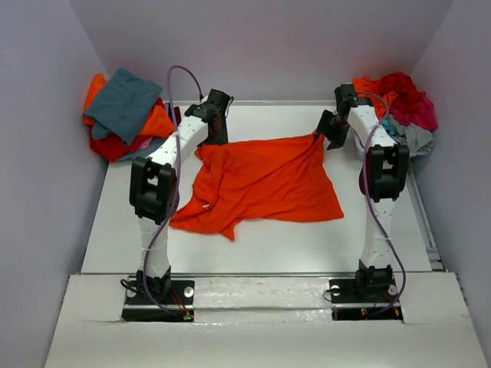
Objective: Fold and stack the t-shirts
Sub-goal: Flatten out the tshirt
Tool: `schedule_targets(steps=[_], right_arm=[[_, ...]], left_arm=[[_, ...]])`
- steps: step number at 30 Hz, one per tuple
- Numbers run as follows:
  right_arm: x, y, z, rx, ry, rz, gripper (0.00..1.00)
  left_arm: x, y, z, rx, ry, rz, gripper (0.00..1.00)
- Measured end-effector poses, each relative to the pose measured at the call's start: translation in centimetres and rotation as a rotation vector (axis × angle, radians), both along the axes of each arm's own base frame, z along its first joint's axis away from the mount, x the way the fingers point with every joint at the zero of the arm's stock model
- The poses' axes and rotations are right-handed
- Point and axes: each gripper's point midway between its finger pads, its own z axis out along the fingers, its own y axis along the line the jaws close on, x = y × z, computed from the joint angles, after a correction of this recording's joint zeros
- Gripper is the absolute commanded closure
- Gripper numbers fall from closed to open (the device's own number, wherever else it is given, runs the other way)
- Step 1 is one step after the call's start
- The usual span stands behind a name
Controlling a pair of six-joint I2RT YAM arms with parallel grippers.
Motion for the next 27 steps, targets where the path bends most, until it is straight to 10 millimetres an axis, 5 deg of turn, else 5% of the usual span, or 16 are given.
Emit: schedule_targets(steps=[7, 13, 27], right_arm=[[-3.3, 2.8, 0.9, 0.015, 0.033, 0.078, 0.45], [-6.0, 5.3, 2.4, 0.044, 0.033, 0.146, 0.55], [-11.0, 5.4, -0.5, 0.062, 0.157, 0.160, 0.63]], left_arm=[[-2.1, -1.3, -2.6, -0.015, 0.074, -0.043, 0.32], [-1.8, -1.8, -2.9, -0.038, 0.072, -0.052, 0.32], [-0.9, -2.2, -8.3, -0.025, 0.167, -0.058, 0.32]])
